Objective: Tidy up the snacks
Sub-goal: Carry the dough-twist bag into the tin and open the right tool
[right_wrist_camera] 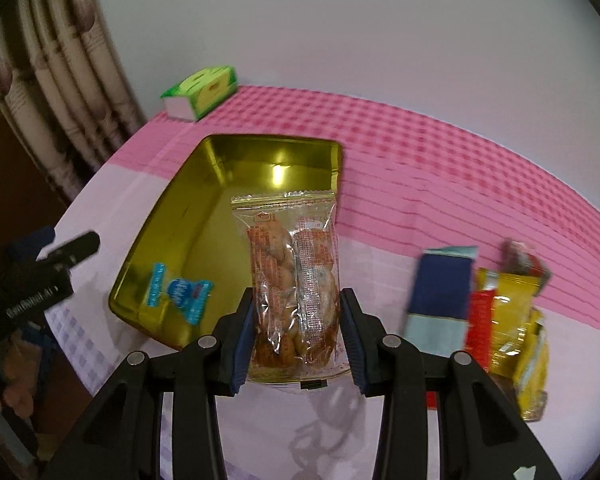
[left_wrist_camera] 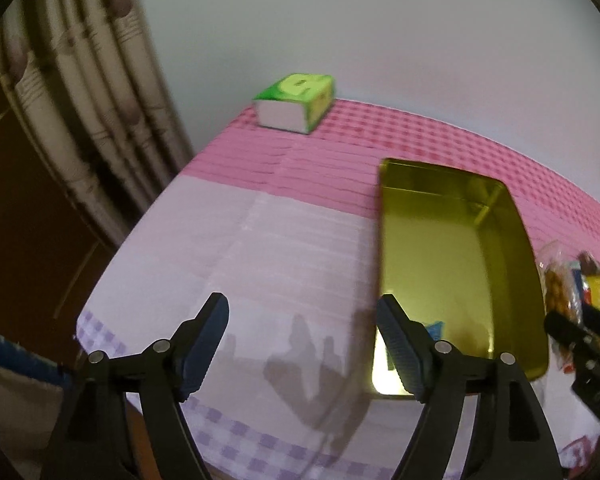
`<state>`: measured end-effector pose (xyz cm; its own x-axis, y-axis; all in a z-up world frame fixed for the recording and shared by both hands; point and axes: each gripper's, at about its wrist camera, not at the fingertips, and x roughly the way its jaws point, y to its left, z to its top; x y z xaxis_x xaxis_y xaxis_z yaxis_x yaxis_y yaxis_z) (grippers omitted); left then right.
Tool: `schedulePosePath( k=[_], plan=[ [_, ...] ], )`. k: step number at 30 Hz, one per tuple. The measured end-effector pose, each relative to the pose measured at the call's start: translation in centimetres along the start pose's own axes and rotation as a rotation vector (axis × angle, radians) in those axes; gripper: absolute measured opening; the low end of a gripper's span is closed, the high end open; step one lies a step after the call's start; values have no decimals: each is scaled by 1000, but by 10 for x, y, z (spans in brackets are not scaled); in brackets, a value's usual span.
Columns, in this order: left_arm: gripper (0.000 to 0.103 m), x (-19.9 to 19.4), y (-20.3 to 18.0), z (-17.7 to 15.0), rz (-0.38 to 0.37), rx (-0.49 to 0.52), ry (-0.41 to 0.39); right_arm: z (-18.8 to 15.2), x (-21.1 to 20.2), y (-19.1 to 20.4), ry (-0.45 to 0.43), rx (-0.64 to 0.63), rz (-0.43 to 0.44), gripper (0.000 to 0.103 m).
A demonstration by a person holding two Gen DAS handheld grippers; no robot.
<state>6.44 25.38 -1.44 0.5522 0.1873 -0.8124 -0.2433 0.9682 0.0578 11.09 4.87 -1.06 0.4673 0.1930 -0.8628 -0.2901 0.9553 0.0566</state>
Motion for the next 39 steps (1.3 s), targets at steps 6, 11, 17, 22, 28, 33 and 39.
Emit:
schedulePosePath(
  k=[6, 11, 17, 22, 28, 33, 39],
  plan=[
    [77, 7, 12, 3, 12, -1, 14, 3, 23, 22, 40, -16, -10, 37],
    [77, 14, 14, 4, 33, 14, 18, 6, 47, 36, 83, -21, -35, 37],
    [77, 17, 18, 5, 23, -6, 22, 3, 68, 44, 124, -20, -39, 37],
    [78, 17, 17, 5, 18, -16, 29, -1, 77, 48, 145, -29, -45, 37],
    [78, 19, 17, 4, 16, -21, 34, 1, 83, 48, 149, -48, -71, 38],
    [78, 20, 17, 3, 12, -27, 40, 3, 85, 50, 149, -54, -79, 39],
    [78, 22, 17, 3, 7, -27, 42, 5, 85, 51, 146, -67, -77, 48]
  ],
)
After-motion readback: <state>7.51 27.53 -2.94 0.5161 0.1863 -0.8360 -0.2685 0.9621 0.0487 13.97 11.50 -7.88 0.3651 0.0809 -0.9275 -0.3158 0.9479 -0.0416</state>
